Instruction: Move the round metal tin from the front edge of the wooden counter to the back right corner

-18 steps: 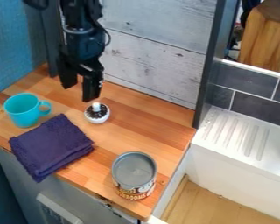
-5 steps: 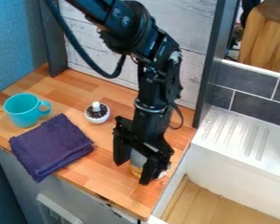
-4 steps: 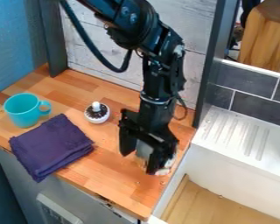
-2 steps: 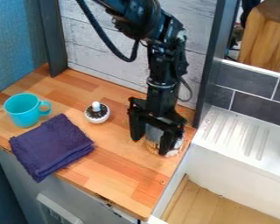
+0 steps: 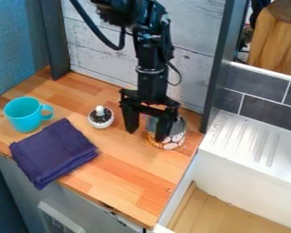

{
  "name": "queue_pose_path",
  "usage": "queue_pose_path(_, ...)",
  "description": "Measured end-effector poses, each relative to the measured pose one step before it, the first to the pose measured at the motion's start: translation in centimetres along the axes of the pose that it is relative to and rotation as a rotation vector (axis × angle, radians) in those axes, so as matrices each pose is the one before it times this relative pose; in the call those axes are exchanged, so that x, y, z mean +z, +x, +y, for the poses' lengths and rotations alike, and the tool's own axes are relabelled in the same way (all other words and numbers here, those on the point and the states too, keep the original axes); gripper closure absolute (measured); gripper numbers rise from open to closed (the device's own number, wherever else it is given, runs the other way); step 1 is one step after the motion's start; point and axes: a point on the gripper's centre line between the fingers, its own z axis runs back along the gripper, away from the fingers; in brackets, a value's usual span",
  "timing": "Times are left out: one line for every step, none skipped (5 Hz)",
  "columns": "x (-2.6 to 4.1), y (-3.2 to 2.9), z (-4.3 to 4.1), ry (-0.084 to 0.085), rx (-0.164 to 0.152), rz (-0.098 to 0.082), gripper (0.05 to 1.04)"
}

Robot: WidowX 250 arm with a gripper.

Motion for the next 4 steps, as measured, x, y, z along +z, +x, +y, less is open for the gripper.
queue_pose_path(0.316, -1.055, 0.142, 0.0056, -0.0248, 0.0031, 0.083)
queue_pose_path(2.630, -2.563, 1.188, 0.0883, -0.0547, -0.0084, 0.083)
queue_pose_path(-0.171, -2.928, 1.830, 0.0821, -0.0504, 0.0285, 0.083)
queue_pose_path(0.534, -1.900, 4.161, -0.0155, 0.0185, -0.0781, 0.083)
